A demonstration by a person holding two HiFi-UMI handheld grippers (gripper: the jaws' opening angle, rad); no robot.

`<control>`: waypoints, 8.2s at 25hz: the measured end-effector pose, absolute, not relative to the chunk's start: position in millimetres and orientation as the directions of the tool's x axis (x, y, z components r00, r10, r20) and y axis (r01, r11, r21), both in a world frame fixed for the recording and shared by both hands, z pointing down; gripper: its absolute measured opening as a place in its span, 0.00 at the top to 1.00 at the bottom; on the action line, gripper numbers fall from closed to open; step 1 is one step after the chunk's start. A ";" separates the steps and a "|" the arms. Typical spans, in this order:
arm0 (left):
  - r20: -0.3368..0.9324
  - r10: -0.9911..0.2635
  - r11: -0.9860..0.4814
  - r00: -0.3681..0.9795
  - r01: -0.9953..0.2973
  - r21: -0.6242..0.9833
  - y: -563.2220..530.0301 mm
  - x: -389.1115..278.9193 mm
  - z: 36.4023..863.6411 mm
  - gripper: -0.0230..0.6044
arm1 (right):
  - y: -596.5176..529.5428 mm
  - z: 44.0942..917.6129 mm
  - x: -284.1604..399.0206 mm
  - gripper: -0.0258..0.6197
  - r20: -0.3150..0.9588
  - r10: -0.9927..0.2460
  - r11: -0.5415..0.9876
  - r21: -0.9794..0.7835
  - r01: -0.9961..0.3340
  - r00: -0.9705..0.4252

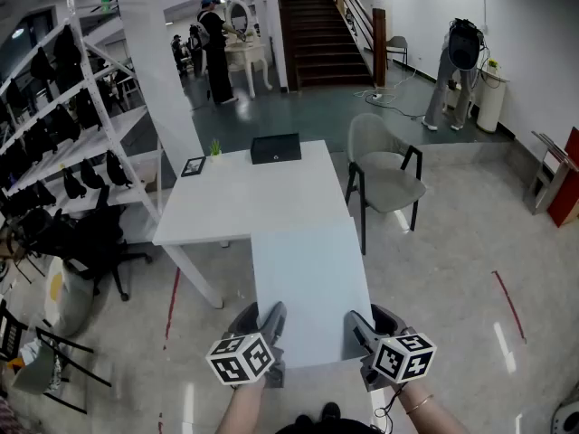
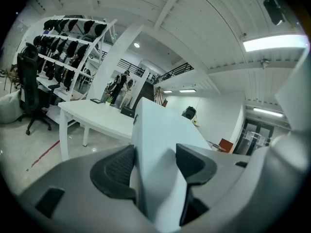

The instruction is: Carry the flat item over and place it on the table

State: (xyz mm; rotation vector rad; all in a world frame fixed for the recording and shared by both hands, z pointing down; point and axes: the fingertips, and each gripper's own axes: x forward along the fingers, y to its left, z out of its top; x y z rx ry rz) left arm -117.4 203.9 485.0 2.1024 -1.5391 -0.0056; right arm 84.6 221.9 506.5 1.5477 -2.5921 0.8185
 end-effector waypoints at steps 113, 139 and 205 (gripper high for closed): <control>0.474 -0.810 -0.154 0.346 -0.904 0.398 -407.2 -115.4 579.3 0.54 | -377.9 598.5 85.3 0.62 0.412 -0.785 0.270 -0.445 -0.854 -0.463; 0.577 -0.733 -0.096 0.359 -0.895 0.435 -415.1 -117.2 607.1 0.55 | -386.0 618.3 86.4 0.62 0.477 -0.758 0.220 -0.456 -0.862 -0.446; 0.305 -0.878 -0.299 0.369 -0.920 0.252 -315.2 -134.9 489.6 0.91 | -296.4 491.1 65.0 0.96 0.245 -0.846 0.398 -0.302 -0.866 -0.474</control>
